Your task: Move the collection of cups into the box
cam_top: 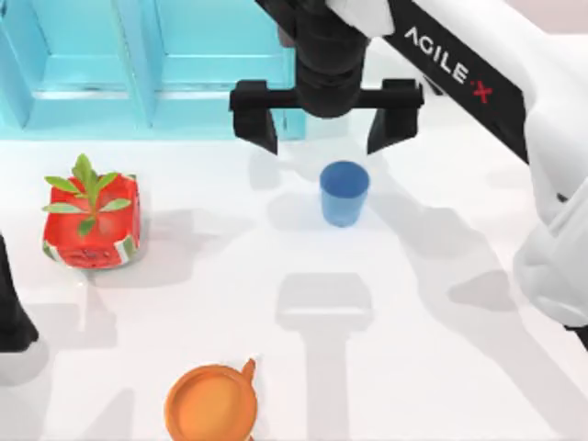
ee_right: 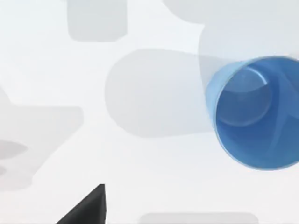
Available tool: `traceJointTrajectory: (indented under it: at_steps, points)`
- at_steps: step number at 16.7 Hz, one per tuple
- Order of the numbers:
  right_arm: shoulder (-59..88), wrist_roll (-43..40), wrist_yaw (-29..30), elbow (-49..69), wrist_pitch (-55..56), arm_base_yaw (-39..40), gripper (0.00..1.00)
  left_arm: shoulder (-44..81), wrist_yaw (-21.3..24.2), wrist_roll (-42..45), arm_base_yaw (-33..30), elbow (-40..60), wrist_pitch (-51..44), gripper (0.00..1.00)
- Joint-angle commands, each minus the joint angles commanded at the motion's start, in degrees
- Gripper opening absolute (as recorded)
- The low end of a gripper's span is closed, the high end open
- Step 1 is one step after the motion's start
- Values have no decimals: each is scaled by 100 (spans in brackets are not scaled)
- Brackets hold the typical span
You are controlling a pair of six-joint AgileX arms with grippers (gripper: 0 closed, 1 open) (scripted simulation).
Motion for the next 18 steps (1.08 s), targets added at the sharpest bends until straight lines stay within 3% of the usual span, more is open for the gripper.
traceJointTrajectory:
  at_steps: [5, 13, 18]
  points:
    - [-19, -25, -7, -247, 223, -25, 100, 0, 0, 0, 0, 0, 0, 100]
    - [-6, -120, -19, -2070, 2086, -120, 100, 0, 0, 0, 0, 0, 0, 100]
    - [2, -128, -20, -2257, 2274, -129, 100, 0, 0, 0, 0, 0, 0, 100]
